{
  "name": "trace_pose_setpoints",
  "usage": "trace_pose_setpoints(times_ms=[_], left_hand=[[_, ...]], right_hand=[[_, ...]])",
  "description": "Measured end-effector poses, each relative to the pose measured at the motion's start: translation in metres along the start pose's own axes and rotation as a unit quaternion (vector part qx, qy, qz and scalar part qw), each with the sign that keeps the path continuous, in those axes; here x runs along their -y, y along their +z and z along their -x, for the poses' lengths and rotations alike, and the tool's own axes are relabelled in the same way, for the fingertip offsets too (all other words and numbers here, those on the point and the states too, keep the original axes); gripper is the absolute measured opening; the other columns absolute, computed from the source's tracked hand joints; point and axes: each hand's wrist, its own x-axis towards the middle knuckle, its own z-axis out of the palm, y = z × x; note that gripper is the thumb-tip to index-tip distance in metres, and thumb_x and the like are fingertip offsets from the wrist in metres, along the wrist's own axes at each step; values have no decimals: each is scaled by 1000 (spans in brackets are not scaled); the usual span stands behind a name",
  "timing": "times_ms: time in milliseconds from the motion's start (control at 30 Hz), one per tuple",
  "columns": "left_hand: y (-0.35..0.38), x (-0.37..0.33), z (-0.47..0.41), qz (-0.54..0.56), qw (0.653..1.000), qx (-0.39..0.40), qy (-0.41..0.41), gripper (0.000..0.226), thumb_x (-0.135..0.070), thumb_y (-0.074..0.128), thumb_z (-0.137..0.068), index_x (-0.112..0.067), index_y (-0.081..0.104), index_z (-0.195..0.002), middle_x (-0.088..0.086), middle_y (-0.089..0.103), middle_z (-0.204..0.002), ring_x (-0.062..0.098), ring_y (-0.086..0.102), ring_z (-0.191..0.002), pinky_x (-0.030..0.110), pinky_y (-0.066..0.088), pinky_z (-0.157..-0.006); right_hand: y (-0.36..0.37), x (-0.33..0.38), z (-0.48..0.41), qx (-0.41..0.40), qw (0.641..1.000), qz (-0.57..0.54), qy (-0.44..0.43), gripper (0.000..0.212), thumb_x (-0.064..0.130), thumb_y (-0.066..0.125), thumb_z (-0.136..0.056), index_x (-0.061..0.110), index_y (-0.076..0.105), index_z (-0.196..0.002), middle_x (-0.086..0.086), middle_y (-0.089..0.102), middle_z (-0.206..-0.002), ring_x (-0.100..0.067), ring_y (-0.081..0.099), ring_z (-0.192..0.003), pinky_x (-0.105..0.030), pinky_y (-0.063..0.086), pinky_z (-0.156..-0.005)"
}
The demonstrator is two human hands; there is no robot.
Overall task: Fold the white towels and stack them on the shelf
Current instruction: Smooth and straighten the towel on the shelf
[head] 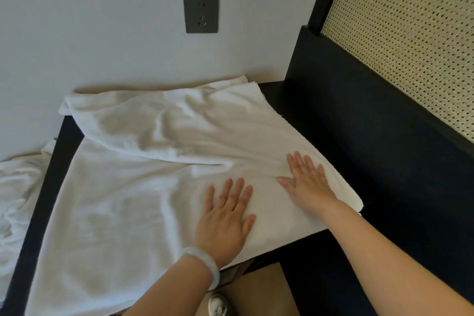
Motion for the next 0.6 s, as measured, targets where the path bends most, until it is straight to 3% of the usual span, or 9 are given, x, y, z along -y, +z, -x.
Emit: trace_pose_setpoints(times_ms=[100,167,233,333,433,533,600], left_hand=[[-6,19,1,59,998,-10,-2,62,-54,9,-100,-29,-2,-156,-9,-19,-159,14,-15,-150,40,-18,-118],[-17,51,8,61,992,-85,-69,64,-51,10,-100,-22,16,-156,-1,3,-164,16,-3,-151,40,-7,-122],[-28,96,20,44,974,-140,-171,73,-51,6,-95,-13,28,-153,6,20,-162,22,11,-151,43,4,-122],[-32,149,45,33,956,-86,-279,85,-59,-8,-86,-18,12,-157,2,7,-164,22,0,-152,47,1,-122],[-24,157,61,28,955,-63,-288,75,-61,-12,-90,-28,-2,-157,-4,-6,-164,18,-11,-151,48,-4,-121],[-17,141,81,23,952,-72,-297,74,-60,-12,-89,-29,-2,-156,-5,-8,-164,19,-14,-150,48,-8,-121],[-16,126,99,22,954,-69,-290,73,-57,-2,-92,-25,11,-157,-2,4,-164,22,-3,-151,48,-1,-120]], right_hand=[[-2,18,-8,-53,998,11,6,81,71,10,-91,28,-1,-159,6,-11,-166,-19,-14,-152,-46,-14,-119],[-1,45,-13,-118,990,5,-78,79,66,9,-92,25,5,-159,4,-4,-167,-14,-10,-153,-40,-14,-119],[5,73,-18,-134,977,11,-163,71,59,13,-97,24,9,-159,3,1,-167,-11,-5,-153,-35,-13,-120],[22,102,-25,-133,973,39,-186,65,54,21,-101,27,13,-159,4,6,-167,-12,1,-153,-37,-9,-123],[31,103,-21,-145,977,34,-153,64,57,21,-100,30,15,-158,5,8,-167,-14,4,-153,-39,-3,-123],[32,95,5,-117,981,41,-148,76,66,0,-90,34,6,-158,9,-1,-166,-12,-2,-153,-35,-5,-122],[32,88,27,-88,982,71,-151,81,71,-7,-83,38,-1,-157,14,-7,-164,-9,-6,-153,-33,-6,-121]])
